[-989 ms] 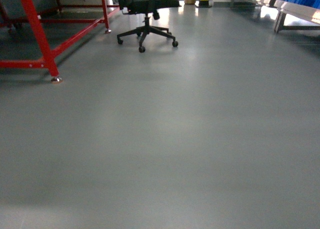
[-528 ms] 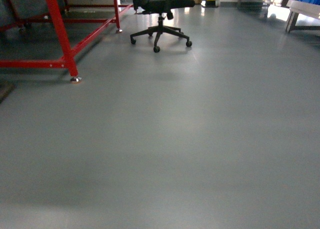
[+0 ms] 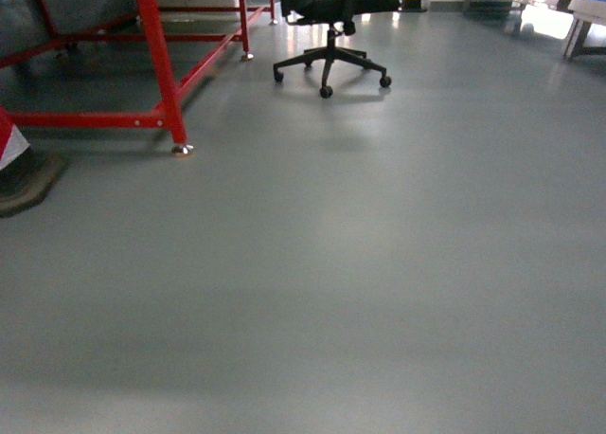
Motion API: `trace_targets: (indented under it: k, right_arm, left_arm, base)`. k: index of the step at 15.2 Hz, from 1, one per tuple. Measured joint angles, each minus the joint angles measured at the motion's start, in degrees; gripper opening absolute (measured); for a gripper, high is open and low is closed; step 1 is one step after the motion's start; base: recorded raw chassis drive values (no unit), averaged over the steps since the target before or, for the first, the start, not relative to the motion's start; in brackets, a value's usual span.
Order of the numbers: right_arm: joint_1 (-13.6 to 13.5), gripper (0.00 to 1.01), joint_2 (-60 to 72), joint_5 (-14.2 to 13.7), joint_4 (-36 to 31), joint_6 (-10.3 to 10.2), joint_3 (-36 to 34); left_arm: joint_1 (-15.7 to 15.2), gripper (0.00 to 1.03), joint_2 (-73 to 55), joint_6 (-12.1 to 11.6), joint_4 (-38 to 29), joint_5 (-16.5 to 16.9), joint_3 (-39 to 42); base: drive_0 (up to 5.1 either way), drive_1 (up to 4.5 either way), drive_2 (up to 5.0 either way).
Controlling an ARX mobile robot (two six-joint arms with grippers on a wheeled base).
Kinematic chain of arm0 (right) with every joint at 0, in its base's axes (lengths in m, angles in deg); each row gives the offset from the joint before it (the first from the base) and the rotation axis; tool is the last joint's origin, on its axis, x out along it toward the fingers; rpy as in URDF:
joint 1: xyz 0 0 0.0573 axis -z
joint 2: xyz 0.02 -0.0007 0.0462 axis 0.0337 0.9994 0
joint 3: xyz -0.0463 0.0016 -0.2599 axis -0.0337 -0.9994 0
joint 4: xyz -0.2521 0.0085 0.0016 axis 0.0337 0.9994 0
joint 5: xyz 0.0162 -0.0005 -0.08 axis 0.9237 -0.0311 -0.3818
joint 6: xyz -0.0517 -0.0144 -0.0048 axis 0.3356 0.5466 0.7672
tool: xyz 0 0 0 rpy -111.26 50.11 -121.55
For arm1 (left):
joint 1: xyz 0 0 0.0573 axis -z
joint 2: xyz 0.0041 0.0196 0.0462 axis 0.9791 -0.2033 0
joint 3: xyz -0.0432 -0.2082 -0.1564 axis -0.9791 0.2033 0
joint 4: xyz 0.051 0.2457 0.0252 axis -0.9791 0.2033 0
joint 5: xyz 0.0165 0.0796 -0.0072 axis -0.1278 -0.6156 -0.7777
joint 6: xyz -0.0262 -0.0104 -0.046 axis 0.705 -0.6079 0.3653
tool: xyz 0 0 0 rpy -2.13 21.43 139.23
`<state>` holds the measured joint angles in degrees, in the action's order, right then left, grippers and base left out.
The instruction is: Pick capacitor and pack into box
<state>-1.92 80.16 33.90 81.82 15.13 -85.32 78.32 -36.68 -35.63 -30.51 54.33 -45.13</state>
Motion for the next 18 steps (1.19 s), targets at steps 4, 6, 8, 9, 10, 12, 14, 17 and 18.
trace_targets:
  k: [4,6,8,9,10,12,14,17,18]
  right_arm:
    - [0.0,0.98,0.0,0.0,0.2,0.0,0.0]
    - [0.0,0.98,0.0,0.0,0.2,0.0,0.0]
    - [0.0,0.98,0.0,0.0,0.2,0.0,0.0]
    - [0.0,0.98,0.0,0.0,0.2,0.0,0.0]
    - [0.0,0.98,0.0,0.0,0.0,0.0,0.0]
    - [0.0,0.98,0.0,0.0,0.2,0.0,0.0]
    - [0.0,0.98,0.0,0.0,-0.1,0.0,0.0]
    - [0.0,0.98,0.0,0.0,0.2,0.0,0.0]
    - [0.0,0.98,0.0,0.0,0.1,0.0,0.0]
  left_arm:
    - [0.0,0.45,0.0,0.0,-0.1,0.1,0.0]
    - [0.0,0.45,0.0,0.0,-0.2,0.1,0.0]
    - [0.0,0.45,0.0,0.0,0.0,0.1,0.0]
    - [0.0,0.45,0.0,0.0,0.0,0.1,0.0]
    - [0.0,0.45,0.0,0.0,0.0,0.0,0.0]
    - [0.0,0.45,0.0,0.0,0.0,0.2,0.0]
    - [0.0,0.45,0.0,0.0,-0.1,0.1,0.0]
    - [0.0,0.45,0.0,0.0,-0.1,0.2,0.0]
    - [0.0,0.45,0.0,0.0,0.0,0.1,0.0]
  base:
    - [-5.1,2.3,2.3]
    - [-4.9,2.42,2.4]
    - [-5.1,2.29,2.3]
    - [-5.0,2.32,2.3]
    - [-5.0,2.41,2.4]
    - [-4.9,2.42,2.4]
    - [-5.0,2.32,2.3]
    - [-5.1,2.29,2.3]
    - [-5.1,2.31,2.3]
